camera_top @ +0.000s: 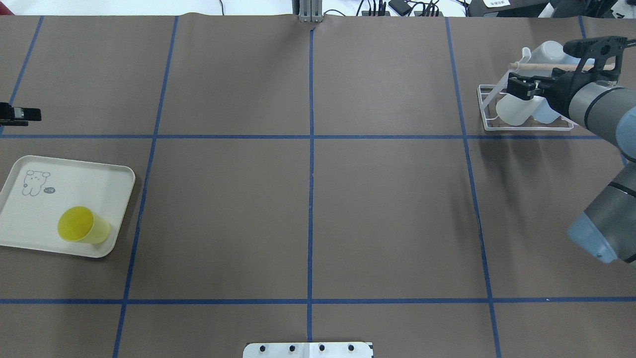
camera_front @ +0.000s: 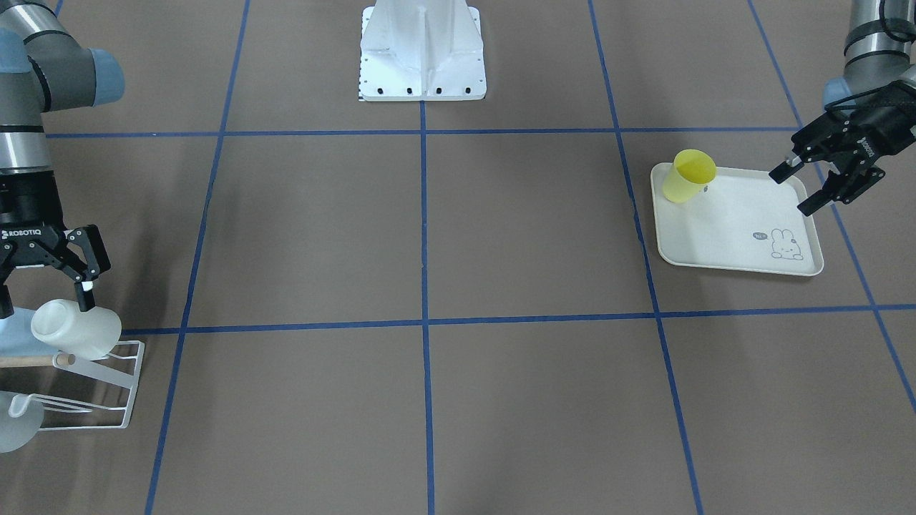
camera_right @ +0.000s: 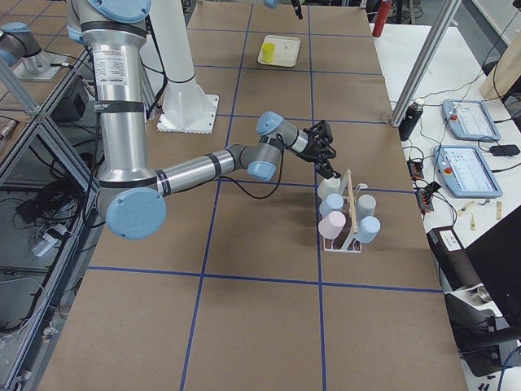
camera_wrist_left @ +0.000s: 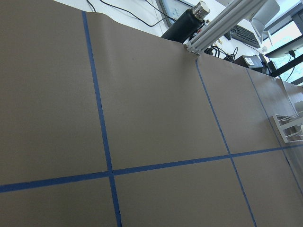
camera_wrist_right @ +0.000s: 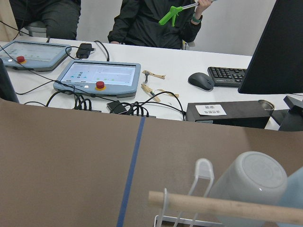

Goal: Transfer IKEA cup to right arm and place on rack

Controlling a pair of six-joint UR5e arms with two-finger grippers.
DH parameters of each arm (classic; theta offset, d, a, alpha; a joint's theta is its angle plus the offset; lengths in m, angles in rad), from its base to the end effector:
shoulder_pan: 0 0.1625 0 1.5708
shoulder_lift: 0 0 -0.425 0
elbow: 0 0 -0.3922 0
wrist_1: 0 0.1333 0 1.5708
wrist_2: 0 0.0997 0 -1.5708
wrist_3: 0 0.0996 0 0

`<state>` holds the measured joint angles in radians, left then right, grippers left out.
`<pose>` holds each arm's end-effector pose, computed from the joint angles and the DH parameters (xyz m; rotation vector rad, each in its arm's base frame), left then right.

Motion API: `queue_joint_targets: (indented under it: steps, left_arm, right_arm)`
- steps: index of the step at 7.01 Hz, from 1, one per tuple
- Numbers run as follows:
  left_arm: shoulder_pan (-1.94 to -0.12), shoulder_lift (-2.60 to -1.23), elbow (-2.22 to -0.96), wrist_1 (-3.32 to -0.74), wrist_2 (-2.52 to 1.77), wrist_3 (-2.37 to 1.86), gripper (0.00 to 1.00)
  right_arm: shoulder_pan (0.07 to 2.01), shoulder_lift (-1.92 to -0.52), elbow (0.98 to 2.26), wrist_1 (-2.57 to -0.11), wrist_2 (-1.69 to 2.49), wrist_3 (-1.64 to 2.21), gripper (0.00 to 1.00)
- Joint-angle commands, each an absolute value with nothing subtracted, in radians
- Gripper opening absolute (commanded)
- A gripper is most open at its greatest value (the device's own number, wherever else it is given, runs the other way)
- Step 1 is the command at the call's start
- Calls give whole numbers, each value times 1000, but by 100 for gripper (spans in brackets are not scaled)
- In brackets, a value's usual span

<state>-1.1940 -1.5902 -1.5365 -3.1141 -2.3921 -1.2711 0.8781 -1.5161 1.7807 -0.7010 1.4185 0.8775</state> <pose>0.1177 -0.4615 0.4965 0.4859 1.4640 -0.0822 -0.2263 -0.5050 0.4356 0.8990 -0.7062 0.2506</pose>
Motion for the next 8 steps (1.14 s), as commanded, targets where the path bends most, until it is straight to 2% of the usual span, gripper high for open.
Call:
queue_joint_targets:
  steps: [1,4,6,7,8]
  left_arm:
    - [-1140,-1589,-1537,-3102,-2385,-1272,100]
    - [-1094,-1589,-1557,-3070,-2328,-1272,100]
    - [-1062,-1589,-1562,-3051,-2144,-1180,100]
    - [-1062,-1588,-1600,-2937,-2090,-1064,100]
    - [-1065,-1542,-1691,-2796,-2060,-981,100]
  right_arm:
    - [902,-1517,1813,-712,1507,879,100]
    - [951,-1516,1952,-843,1638,897,100]
    - [977,-1500,1973,-857,1722,984,100]
    - [977,-1497,1982,-854,1745,1033,100]
    - [977,-1479,1988,-854,1750,1092,100]
